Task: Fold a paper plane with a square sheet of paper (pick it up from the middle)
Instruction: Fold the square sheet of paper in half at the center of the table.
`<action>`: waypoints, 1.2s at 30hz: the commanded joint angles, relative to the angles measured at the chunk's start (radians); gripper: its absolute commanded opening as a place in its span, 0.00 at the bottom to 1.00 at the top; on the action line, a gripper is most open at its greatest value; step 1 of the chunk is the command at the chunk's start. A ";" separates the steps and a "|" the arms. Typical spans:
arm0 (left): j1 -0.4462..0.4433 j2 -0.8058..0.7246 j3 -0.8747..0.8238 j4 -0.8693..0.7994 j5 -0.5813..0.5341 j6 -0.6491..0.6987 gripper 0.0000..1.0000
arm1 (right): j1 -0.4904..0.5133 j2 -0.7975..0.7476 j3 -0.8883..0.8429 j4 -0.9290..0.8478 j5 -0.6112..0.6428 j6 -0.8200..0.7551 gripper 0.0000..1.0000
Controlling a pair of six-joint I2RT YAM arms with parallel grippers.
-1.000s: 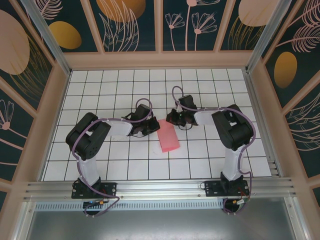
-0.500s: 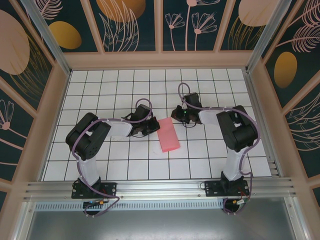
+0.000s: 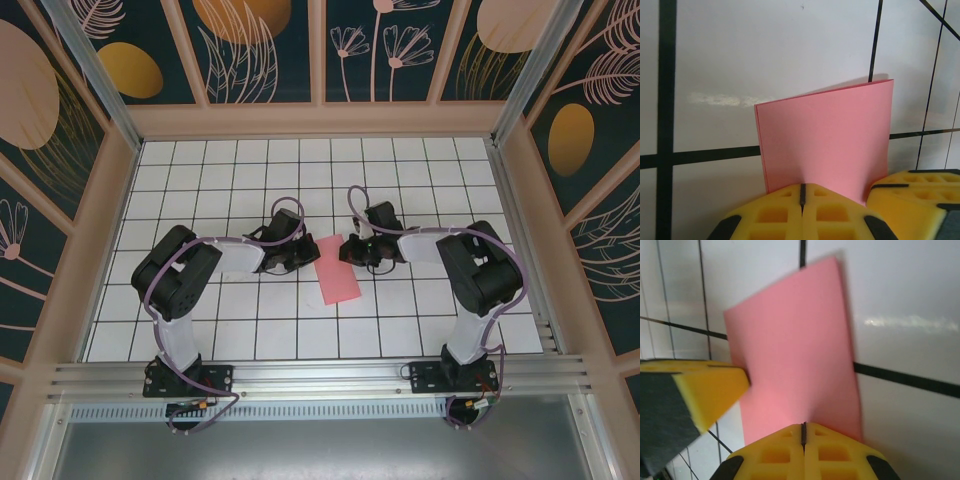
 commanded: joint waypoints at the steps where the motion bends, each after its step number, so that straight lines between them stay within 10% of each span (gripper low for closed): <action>1: 0.000 0.119 -0.073 -0.262 -0.154 0.024 0.04 | -0.007 0.009 -0.036 -0.052 -0.014 -0.047 0.00; 26: 0.001 0.091 -0.048 -0.265 -0.145 0.044 0.05 | 0.008 -0.228 -0.212 -0.162 -0.049 -0.100 0.01; 36: 0.000 -0.071 0.154 -0.358 -0.157 0.150 0.27 | 0.123 -0.263 -0.203 -0.092 0.105 0.020 0.02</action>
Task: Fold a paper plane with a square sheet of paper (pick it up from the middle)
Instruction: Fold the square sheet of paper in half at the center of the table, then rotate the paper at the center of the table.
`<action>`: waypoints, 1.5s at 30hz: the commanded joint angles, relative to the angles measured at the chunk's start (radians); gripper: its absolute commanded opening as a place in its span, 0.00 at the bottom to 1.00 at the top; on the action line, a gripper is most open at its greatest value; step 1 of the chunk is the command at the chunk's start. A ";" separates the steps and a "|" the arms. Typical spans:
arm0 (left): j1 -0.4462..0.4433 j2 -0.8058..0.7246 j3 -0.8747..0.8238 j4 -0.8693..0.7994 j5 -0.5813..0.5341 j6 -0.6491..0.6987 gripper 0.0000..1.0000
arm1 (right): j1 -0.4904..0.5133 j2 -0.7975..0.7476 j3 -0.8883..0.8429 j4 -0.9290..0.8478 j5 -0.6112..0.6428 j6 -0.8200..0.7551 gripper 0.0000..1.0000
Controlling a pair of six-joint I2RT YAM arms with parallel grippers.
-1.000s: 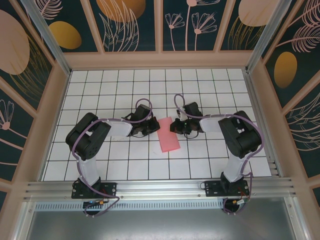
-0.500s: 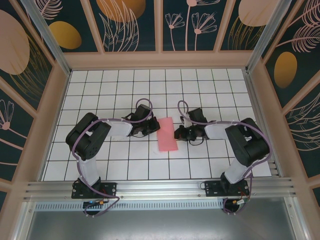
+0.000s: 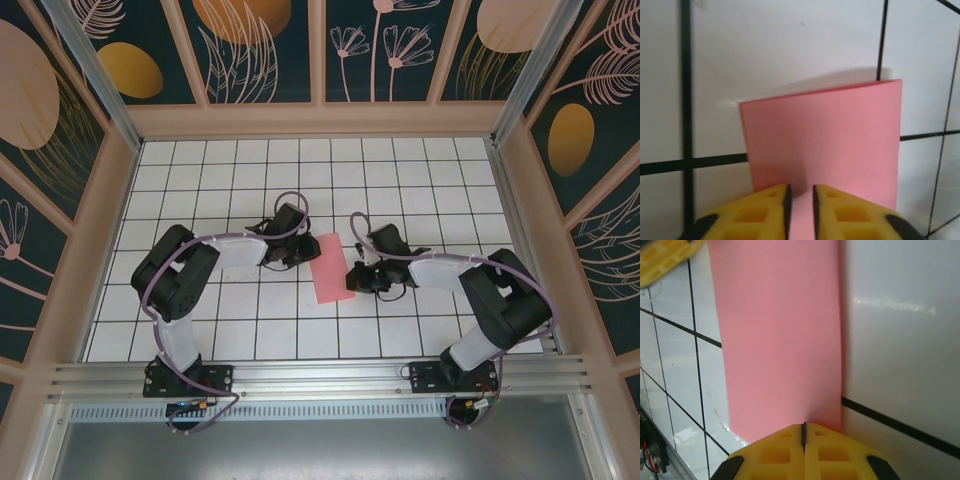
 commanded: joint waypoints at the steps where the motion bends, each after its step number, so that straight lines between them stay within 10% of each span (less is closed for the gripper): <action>1: 0.010 -0.060 0.050 -0.159 -0.088 0.051 0.28 | 0.034 -0.020 -0.004 0.023 0.093 0.062 0.02; 23: 0.062 -0.605 -0.398 -0.099 -0.258 -0.126 0.45 | 0.300 0.264 0.280 0.115 0.328 0.478 0.02; 36: 0.063 -0.747 -0.496 0.022 -0.280 -0.136 0.69 | 0.189 0.345 0.575 -0.109 0.333 0.182 0.05; 45: 0.062 -0.705 -0.453 0.093 -0.188 -0.087 0.68 | 0.103 0.509 0.745 -0.234 0.324 0.098 0.05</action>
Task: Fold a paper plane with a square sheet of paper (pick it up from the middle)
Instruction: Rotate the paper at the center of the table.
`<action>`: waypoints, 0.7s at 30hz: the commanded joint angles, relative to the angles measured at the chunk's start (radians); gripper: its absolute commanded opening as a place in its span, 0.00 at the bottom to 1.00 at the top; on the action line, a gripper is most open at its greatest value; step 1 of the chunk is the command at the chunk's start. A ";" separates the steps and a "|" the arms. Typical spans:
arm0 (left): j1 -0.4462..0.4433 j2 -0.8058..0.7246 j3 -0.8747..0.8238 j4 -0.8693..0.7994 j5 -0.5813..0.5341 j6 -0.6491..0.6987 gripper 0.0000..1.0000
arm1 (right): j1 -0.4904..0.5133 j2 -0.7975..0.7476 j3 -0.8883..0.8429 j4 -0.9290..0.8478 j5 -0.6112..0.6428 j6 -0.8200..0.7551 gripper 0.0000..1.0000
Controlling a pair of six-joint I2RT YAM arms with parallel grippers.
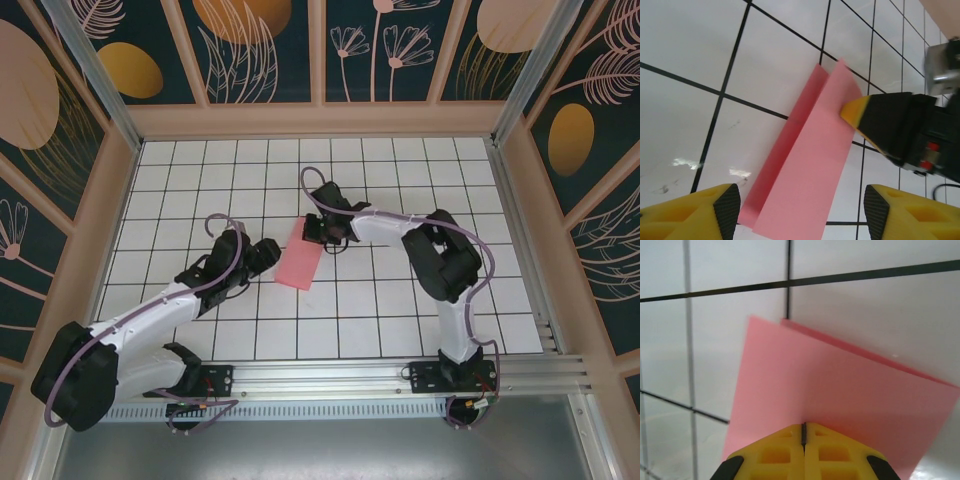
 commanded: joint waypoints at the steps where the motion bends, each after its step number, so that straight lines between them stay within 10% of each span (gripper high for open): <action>1: 0.005 0.032 0.033 0.065 0.066 0.031 0.66 | -0.016 0.035 0.039 -0.096 0.002 -0.049 0.05; 15: -0.051 0.108 0.036 0.142 0.183 -0.021 0.50 | -0.027 -0.151 -0.219 -0.153 0.187 0.195 0.03; 21: -0.105 0.123 0.006 0.216 0.209 -0.086 0.36 | -0.032 -0.368 -0.455 0.126 0.043 0.180 0.00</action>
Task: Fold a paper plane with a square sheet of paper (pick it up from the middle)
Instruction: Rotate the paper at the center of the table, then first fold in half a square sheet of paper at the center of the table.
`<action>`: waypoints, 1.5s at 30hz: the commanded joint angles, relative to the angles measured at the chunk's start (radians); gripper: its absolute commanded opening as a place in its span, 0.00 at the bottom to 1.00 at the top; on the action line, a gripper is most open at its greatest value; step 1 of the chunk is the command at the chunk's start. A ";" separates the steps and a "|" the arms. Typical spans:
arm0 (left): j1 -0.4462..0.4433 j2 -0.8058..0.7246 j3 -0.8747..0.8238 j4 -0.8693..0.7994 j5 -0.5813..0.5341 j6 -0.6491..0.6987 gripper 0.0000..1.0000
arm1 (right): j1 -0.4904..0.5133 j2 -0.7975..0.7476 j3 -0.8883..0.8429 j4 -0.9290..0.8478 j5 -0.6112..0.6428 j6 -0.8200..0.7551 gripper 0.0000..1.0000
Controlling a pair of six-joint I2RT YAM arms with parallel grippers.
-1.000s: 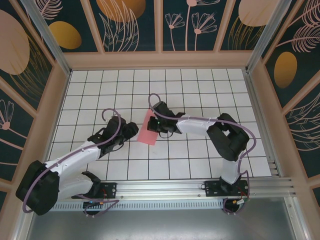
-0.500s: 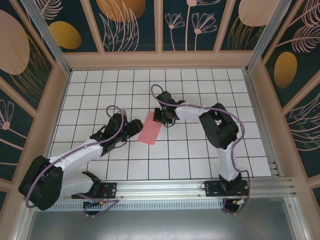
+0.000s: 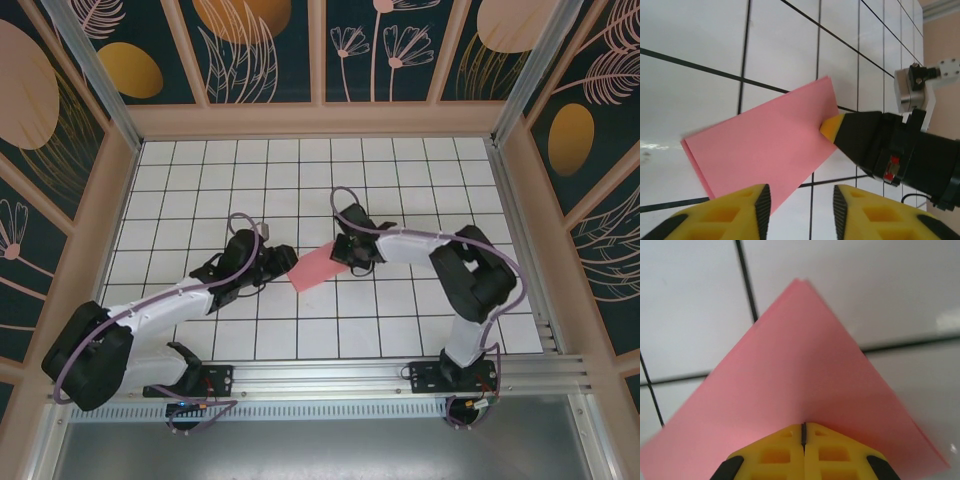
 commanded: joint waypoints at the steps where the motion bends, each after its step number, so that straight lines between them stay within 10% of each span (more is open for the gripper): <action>1: -0.031 0.017 -0.010 0.075 0.026 -0.049 0.34 | -0.007 -0.119 -0.099 0.170 -0.090 0.001 0.00; 14: -0.120 0.172 0.033 0.153 0.025 -0.125 0.05 | 0.019 -0.191 -0.328 0.453 -0.306 0.084 0.00; 45: -0.136 0.399 0.115 0.103 0.050 -0.100 0.00 | 0.026 -0.061 -0.347 0.530 -0.327 0.080 0.00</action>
